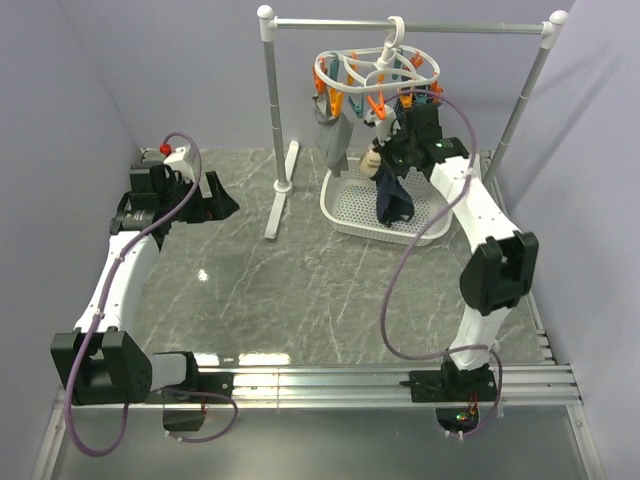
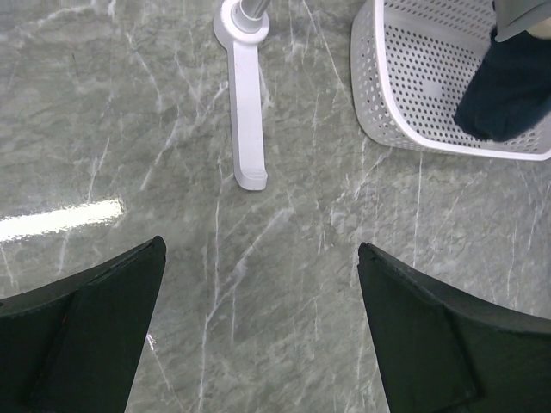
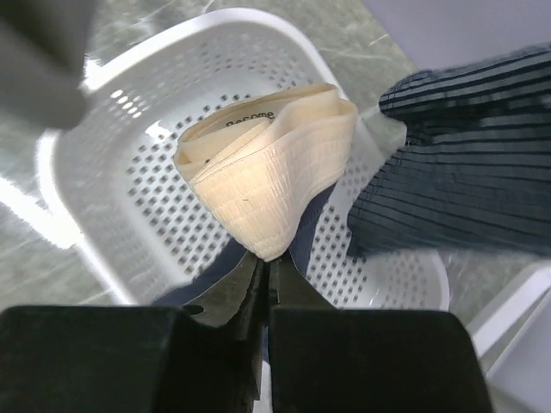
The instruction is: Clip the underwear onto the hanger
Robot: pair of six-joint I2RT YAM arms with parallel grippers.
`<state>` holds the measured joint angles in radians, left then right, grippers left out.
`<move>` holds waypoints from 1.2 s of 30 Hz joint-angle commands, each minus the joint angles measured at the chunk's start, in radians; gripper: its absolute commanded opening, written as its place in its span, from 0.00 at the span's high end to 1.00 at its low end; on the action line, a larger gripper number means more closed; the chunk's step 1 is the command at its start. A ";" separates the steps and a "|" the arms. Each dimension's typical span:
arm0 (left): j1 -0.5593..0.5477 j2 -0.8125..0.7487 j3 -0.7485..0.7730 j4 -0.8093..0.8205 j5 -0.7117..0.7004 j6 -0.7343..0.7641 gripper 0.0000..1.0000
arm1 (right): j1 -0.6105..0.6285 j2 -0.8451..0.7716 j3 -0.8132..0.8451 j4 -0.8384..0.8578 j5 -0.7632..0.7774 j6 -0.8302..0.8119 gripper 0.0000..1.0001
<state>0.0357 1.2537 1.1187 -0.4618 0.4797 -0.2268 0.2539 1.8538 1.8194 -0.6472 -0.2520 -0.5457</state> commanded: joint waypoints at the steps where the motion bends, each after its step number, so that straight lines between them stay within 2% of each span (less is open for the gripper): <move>1: 0.000 -0.060 0.041 0.012 -0.007 -0.006 0.01 | 0.002 -0.149 -0.046 -0.038 -0.030 0.039 1.00; 9: 0.006 -0.114 0.030 0.026 0.036 -0.046 0.01 | 0.004 -0.415 -0.106 -0.189 -0.088 0.141 1.00; 14: 0.010 -0.169 0.003 0.071 0.134 -0.089 0.01 | 0.007 -0.590 -0.190 -0.184 -0.202 0.302 1.00; 17: 0.009 -0.201 -0.023 0.084 0.186 -0.098 0.04 | 0.019 -0.662 -0.305 -0.132 -0.276 0.423 1.00; 19: 0.009 -0.232 -0.061 0.103 0.204 -0.097 0.07 | 0.024 -0.697 -0.437 -0.059 -0.345 0.516 1.00; 22: 0.009 -0.269 -0.114 0.115 0.223 -0.086 0.08 | 0.065 -0.722 -0.624 0.099 -0.366 0.668 1.00; 27: 0.004 -0.295 -0.216 0.164 0.299 -0.135 0.11 | 0.160 -0.705 -0.860 0.436 -0.271 0.955 1.00; 28: -0.008 -0.296 -0.259 0.196 0.318 -0.144 0.13 | 0.174 -0.693 -0.882 0.472 -0.241 1.043 1.00; 32: -0.083 -0.263 -0.341 0.291 0.326 -0.219 0.15 | 0.243 -0.555 -0.904 0.511 -0.184 1.171 1.00; 34: -0.152 -0.223 -0.381 0.346 0.326 -0.258 0.19 | 0.275 -0.481 -0.911 0.570 -0.211 1.202 1.00; 36: -0.204 -0.188 -0.405 0.475 0.320 -0.330 0.25 | 0.295 -0.414 -0.911 0.641 -0.272 1.227 1.00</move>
<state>-0.1051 1.0325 0.7387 -0.1986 0.7647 -0.4469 0.5198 1.3811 0.9081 -0.1982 -0.4824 0.5583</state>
